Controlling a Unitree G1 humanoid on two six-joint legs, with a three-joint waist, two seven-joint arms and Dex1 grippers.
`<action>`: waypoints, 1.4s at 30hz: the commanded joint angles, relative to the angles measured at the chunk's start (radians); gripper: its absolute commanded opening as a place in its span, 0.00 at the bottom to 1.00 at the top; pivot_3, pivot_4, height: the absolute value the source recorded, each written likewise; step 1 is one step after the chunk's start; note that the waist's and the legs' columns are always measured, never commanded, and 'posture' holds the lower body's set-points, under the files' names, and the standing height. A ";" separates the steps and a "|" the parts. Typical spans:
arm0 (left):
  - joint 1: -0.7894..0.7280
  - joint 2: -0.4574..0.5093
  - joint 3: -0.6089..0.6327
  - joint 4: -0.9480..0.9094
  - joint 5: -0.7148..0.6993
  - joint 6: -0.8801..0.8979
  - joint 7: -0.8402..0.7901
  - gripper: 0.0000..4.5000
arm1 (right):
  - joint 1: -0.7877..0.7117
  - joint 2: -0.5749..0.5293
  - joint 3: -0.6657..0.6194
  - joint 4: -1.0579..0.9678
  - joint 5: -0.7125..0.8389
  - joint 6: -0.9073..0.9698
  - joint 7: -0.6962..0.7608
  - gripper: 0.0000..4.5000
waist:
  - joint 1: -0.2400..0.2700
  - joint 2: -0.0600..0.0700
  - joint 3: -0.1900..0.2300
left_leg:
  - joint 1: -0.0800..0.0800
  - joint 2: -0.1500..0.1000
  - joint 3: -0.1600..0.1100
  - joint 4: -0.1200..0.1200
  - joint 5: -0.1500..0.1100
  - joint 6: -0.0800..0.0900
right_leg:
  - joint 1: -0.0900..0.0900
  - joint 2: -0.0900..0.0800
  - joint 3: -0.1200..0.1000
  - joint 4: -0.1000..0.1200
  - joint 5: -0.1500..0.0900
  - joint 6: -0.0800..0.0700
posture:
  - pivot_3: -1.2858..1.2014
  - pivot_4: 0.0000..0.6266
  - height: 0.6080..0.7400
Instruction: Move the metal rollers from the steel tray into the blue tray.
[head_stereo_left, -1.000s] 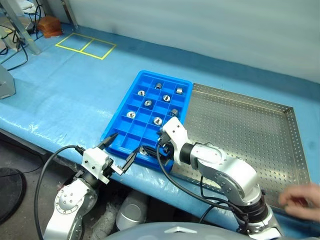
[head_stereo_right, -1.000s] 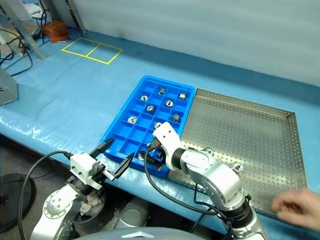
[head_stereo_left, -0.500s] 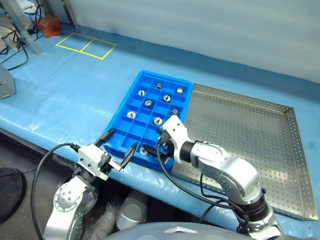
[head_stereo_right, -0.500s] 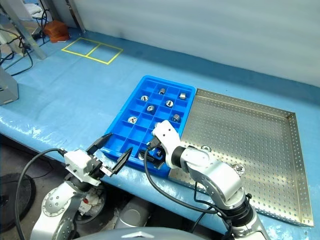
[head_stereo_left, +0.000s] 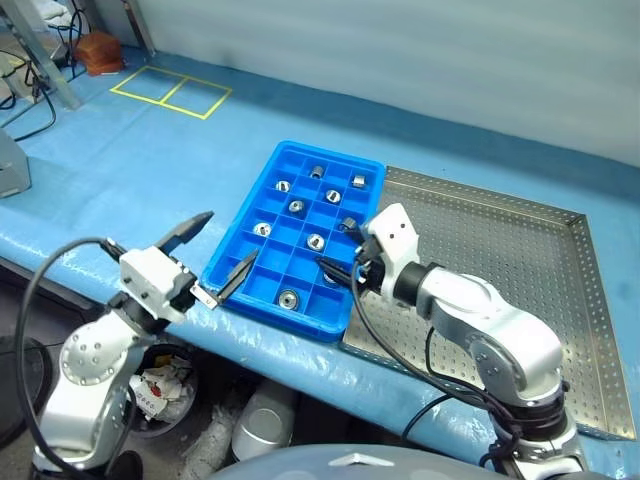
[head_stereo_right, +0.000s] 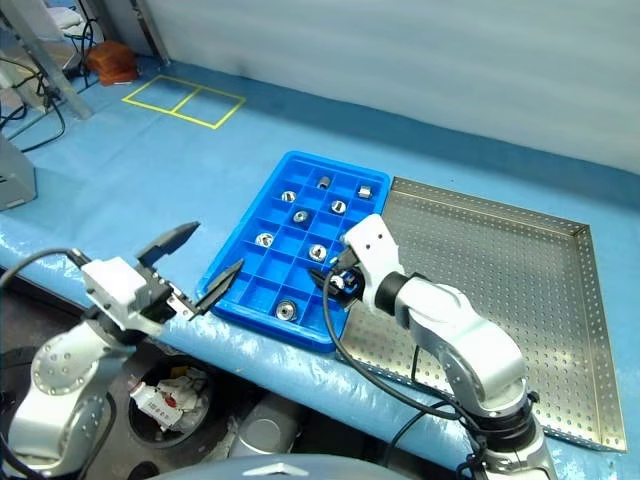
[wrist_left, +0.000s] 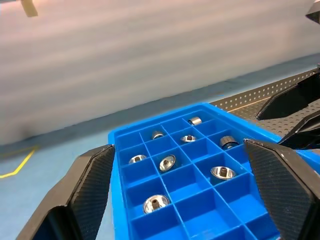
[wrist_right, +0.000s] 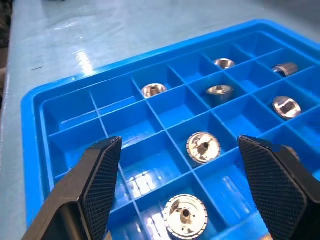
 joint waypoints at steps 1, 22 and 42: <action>-0.069 0.027 0.010 -0.049 -0.067 0.061 -0.018 1.00 | 0.021 -0.005 -0.049 -0.074 0.007 -0.022 -0.018 0.87 | -0.015 0.000 0.000 | 0.000 0.000 0.000 0.000 0.000 0.000 | 0.001 0.000 0.000 0.000 0.000 0.000 | 0.65 0.24 1.00; -0.651 -0.111 -0.375 0.512 0.043 0.268 -0.236 1.00 | 0.344 0.036 -0.146 -0.287 -0.081 -0.045 -0.226 0.87 | -0.315 0.001 0.001 | 0.004 -0.001 -0.004 0.008 0.000 0.002 | 0.011 0.001 0.003 0.000 0.002 0.002 | 0.53 0.24 1.00; -1.071 -0.256 -0.656 1.206 0.368 0.054 -0.648 1.00 | 0.447 0.121 -0.080 -0.317 -0.152 -0.122 -0.307 0.87 | -0.387 0.001 0.001 | 0.007 -0.001 -0.001 0.008 -0.001 0.005 | 0.009 0.001 0.011 0.003 0.003 0.004 | 0.48 0.24 1.00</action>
